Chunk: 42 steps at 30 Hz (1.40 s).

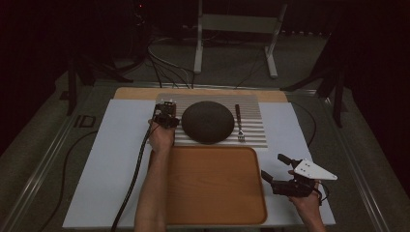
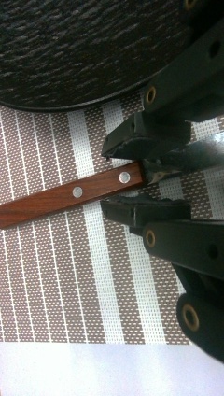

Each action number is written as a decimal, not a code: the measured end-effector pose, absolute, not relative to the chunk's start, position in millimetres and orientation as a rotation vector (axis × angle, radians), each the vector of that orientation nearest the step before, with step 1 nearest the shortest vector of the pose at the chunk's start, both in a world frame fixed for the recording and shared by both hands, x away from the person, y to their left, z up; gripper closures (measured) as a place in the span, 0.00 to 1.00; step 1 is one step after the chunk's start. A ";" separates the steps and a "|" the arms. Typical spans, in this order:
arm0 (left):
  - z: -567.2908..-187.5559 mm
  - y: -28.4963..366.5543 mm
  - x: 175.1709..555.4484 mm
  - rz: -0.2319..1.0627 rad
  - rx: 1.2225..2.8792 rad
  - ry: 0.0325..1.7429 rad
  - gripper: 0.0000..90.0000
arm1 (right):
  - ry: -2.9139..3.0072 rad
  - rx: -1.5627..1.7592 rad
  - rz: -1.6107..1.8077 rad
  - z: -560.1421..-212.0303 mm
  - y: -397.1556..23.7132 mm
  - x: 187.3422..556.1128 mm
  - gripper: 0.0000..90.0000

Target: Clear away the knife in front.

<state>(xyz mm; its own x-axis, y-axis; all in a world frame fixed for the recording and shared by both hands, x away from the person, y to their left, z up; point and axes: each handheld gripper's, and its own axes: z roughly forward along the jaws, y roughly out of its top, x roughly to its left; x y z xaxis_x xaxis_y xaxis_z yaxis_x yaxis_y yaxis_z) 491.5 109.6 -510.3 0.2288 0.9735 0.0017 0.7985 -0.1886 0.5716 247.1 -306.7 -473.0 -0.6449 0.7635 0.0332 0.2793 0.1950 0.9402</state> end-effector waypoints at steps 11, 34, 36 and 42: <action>-505.8 122.4 489.2 0.491 2.117 1.630 0.87 | 2.038 0.971 1.443 -473.4 -305.9 247.3 0.12; -478.9 136.0 478.6 0.538 2.034 1.590 0.87 | 2.049 0.971 1.432 -474.3 -304.3 247.8 0.12; -477.5 136.0 477.7 0.542 2.034 1.586 0.87 | 2.050 0.972 1.431 -474.3 -304.3 247.9 0.12; -472.4 137.8 474.4 0.520 1.991 1.584 0.87 | 2.050 0.972 1.430 -474.3 -304.2 247.8 0.12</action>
